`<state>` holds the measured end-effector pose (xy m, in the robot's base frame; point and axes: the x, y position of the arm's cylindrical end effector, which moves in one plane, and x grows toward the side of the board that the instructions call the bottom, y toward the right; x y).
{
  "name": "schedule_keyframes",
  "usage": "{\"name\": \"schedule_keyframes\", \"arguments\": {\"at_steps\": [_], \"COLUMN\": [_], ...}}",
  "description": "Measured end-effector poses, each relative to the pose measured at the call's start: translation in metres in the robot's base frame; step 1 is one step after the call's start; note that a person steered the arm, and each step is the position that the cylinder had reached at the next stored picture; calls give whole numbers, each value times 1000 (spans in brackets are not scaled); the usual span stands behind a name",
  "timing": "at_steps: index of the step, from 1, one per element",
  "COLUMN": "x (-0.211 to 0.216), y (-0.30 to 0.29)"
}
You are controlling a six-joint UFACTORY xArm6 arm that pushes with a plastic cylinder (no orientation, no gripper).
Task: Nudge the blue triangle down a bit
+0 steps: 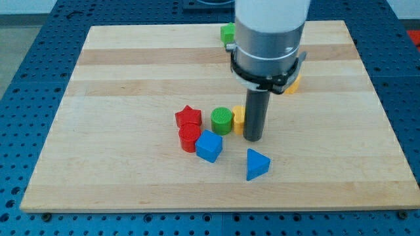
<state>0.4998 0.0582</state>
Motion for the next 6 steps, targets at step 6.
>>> {"name": "schedule_keyframes", "arguments": {"at_steps": [6], "x": [48], "y": [38]}}
